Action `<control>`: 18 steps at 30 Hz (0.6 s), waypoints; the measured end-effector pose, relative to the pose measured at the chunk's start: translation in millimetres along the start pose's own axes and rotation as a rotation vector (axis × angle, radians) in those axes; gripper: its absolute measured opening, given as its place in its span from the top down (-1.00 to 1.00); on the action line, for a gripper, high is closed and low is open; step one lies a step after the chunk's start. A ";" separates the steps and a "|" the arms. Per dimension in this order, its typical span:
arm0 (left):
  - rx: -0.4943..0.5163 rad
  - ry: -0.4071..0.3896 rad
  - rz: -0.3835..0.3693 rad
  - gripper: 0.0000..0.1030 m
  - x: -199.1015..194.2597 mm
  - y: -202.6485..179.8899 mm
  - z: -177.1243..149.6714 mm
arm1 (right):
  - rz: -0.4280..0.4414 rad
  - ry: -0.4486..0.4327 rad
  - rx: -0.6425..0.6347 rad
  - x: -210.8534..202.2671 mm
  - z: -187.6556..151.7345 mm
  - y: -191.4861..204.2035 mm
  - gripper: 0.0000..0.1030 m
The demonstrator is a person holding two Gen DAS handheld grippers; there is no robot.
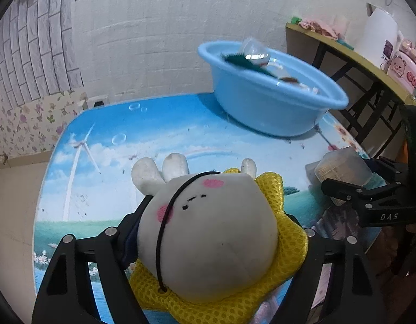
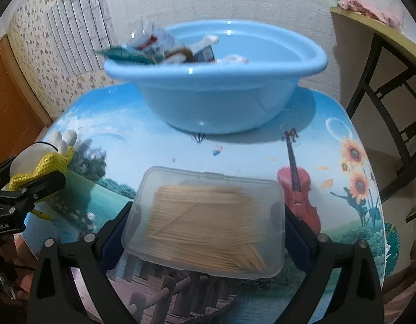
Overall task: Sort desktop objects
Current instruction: 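Lift the bunny and toothpick box and carry both over the basin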
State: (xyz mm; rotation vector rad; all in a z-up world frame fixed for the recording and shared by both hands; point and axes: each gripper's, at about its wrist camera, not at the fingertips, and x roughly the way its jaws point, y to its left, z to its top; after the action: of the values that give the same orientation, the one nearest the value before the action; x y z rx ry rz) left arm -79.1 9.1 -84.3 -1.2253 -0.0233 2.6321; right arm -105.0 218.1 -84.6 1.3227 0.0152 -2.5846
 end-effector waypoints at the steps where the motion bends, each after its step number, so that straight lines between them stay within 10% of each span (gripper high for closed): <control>1: 0.002 -0.011 0.000 -0.55 -4.2 -0.5 2.2 | 0.006 -0.019 0.000 -5.0 1.4 0.7 -0.93; 18: 0.033 -0.146 -0.019 -0.55 -48.1 -22.1 48.3 | 0.056 -0.153 -0.041 -61.2 26.5 12.9 -0.92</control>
State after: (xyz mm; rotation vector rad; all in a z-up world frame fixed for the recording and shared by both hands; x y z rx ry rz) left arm -81.2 24.1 -14.2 -1.0159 -0.0168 2.6882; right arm -88.9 215.0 -18.6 1.0927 0.0050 -2.6156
